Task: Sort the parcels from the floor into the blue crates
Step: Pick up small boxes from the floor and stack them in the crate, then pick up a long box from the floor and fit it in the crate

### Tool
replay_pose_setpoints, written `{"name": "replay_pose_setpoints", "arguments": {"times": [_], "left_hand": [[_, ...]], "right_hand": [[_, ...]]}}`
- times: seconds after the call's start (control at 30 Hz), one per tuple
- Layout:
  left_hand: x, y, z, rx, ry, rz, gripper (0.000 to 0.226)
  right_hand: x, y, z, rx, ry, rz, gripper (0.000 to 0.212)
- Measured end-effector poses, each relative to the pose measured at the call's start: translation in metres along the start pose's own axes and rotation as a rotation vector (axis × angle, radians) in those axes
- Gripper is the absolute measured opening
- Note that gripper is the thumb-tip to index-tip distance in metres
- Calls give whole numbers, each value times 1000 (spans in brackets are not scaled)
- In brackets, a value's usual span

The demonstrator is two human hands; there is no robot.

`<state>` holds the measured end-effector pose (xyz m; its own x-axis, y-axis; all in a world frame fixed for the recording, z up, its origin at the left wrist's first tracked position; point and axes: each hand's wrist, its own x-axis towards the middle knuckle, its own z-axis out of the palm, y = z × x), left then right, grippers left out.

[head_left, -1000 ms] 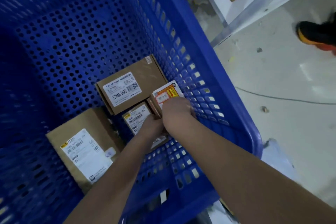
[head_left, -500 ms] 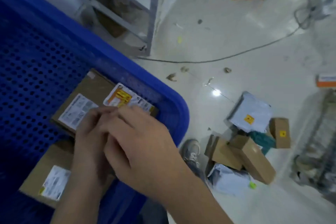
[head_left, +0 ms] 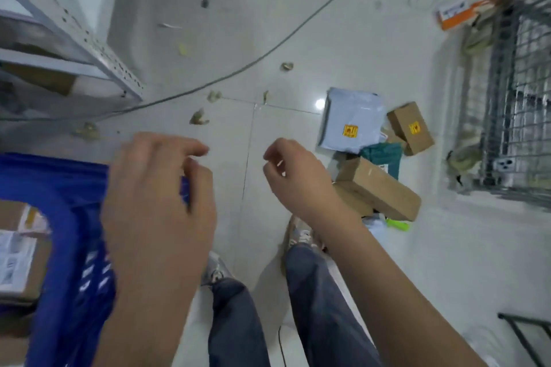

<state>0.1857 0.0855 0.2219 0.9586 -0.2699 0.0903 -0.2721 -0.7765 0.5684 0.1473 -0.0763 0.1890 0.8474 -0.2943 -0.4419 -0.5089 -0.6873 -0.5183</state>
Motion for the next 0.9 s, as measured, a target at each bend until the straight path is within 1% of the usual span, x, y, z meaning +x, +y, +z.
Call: {"name": "replay_pose_setpoints", "arguments": {"times": [0.03,0.07,0.13,0.2,0.27,0.37,0.47,0.53,0.6,0.63,0.67,0.73,0.77,0.83,0.9], "left_hand": [[-1,18,17,-1,-68,-9,19],[-1,33,35,-4,-175,3,22],[-6,62,87,79,-483,-13,25],[-10,77,135,149,-692,13,27],[-12,87,177,225,-841,69,28],[-21,102,234,369,-1055,173,30],[-27,98,277,453,-1226,142,31],[-31,88,301,534,-1320,107,32],[-33,81,323,588,-1375,56,34],[-33,79,334,573,-1386,7,37],[-32,79,347,525,-1386,-66,41],[-30,82,375,338,-1346,-281,55],[-28,85,391,243,-1307,-369,61],[-23,93,427,115,-1239,-459,69],[-19,105,460,50,-1218,-484,73]], "right_hand": [[2,23,0,-50,-51,57,21],[3,45,0,-92,-106,108,22],[3,92,2,-113,-214,198,23],[1,140,3,-59,-285,296,24],[-4,186,3,44,-321,420,24],[-13,255,1,357,-298,669,16],[-23,317,-5,612,-217,913,11],[-28,356,-12,687,-145,989,10],[-31,392,-18,667,-51,1003,10],[-32,411,-19,631,12,1012,10],[-34,428,-20,584,83,1029,12],[-35,461,-19,501,229,1095,28],[-34,476,-17,498,285,1137,34],[-32,506,-9,547,351,1211,44],[-28,532,2,592,377,1270,49]]}}
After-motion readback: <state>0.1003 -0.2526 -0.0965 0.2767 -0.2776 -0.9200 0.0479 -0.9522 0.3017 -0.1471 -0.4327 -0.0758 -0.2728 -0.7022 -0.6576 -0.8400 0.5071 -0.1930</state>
